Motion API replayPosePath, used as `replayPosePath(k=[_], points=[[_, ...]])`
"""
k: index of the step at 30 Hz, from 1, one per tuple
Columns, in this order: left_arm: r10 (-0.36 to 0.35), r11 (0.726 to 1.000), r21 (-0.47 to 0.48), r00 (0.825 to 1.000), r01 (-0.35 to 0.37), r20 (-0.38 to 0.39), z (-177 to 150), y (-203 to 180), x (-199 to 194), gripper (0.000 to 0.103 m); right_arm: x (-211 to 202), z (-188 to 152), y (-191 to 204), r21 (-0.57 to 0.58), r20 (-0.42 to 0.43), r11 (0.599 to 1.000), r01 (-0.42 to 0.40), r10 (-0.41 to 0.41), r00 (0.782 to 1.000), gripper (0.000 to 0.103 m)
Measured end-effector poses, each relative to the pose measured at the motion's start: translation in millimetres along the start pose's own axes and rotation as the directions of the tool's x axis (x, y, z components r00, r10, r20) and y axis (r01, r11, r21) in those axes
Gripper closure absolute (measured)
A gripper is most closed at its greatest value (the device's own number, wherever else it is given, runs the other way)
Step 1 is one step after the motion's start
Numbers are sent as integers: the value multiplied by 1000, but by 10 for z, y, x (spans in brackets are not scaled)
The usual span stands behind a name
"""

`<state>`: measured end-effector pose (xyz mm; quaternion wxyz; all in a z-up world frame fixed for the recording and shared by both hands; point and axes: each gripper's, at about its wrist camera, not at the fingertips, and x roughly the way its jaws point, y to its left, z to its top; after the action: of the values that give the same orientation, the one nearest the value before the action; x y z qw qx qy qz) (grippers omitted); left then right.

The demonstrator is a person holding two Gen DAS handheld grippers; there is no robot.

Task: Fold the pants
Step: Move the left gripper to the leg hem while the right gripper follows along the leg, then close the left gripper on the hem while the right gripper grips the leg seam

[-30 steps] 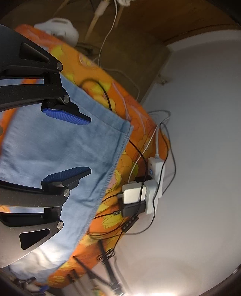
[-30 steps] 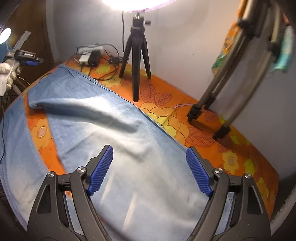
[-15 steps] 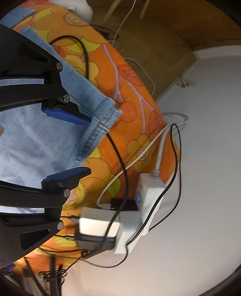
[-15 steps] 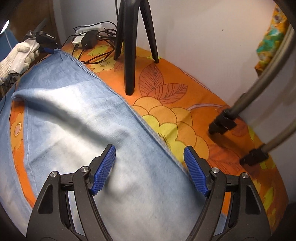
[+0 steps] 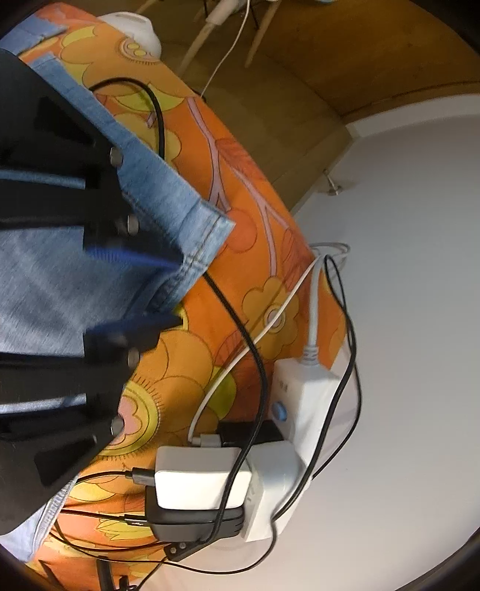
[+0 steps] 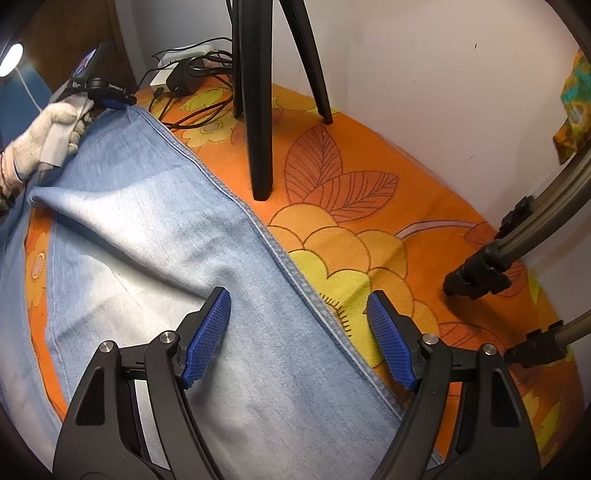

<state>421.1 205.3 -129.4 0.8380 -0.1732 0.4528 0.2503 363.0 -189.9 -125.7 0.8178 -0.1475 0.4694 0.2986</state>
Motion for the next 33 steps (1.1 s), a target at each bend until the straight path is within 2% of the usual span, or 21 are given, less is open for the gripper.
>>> replayPosePath(k=[1, 3, 8, 9, 10, 11, 14, 17, 18, 19, 21, 22, 27, 33], points=[[-6, 1000, -6, 1000, 6, 3, 6, 14, -5, 92, -2, -8, -2, 3, 1, 1000, -2, 2, 1000, 24], [-23, 1000, -13, 1000, 23, 4, 16, 42, -2, 94, -18, -25, 18, 1, 6, 1000, -5, 5, 1000, 31], [-72, 996, -49, 997, 73, 26, -1, 222, -96, 100, -79, -44, 164, -20, -3, 1000, -9, 9, 1000, 66], [-79, 995, -51, 996, 81, 39, 2, 246, -136, 101, -90, -45, 182, -20, -6, 1000, 1, -1, 1000, 72], [-86, 995, -45, 995, 88, 49, 5, 268, -165, 101, -105, -49, 203, -22, -11, 1000, 17, -17, 1000, 84], [-93, 994, -45, 994, 95, 51, -4, 278, -196, 102, -125, -54, 227, -23, -15, 999, 31, -32, 999, 89], [-138, 987, -68, 988, 143, 62, 50, 386, -239, 102, -220, -79, 278, -30, -5, 998, 47, -47, 999, 93], [-207, 973, -98, 978, 207, 13, 125, 454, -237, 101, -332, -94, 329, -30, 15, 997, 65, -64, 998, 94], [-208, 972, -110, 978, 207, 5, 135, 458, -247, 96, -374, -100, 349, -30, 24, 997, 65, -65, 998, 94], [-212, 970, -121, 977, 211, 1, 139, 453, -260, 83, -429, -116, 371, -28, 36, 998, 63, -62, 997, 95], [-243, 961, -136, 970, 239, -11, 161, 436, -268, 64, -576, -180, 459, -18, 69, 999, 45, -44, 997, 95], [-259, 957, -138, 966, 254, -14, 172, 423, -272, 62, -636, -220, 512, -23, 80, 999, 37, -35, 996, 95], [-282, 951, -147, 958, 271, -57, 119, 369, -120, 57, -821, -503, 864, -97, 90, 995, 33, -24, 996, 95], [-262, 954, -174, 960, 243, -96, 37, 344, -1, 57, -825, -541, 869, -84, 97, 996, 27, -19, 995, 95]])
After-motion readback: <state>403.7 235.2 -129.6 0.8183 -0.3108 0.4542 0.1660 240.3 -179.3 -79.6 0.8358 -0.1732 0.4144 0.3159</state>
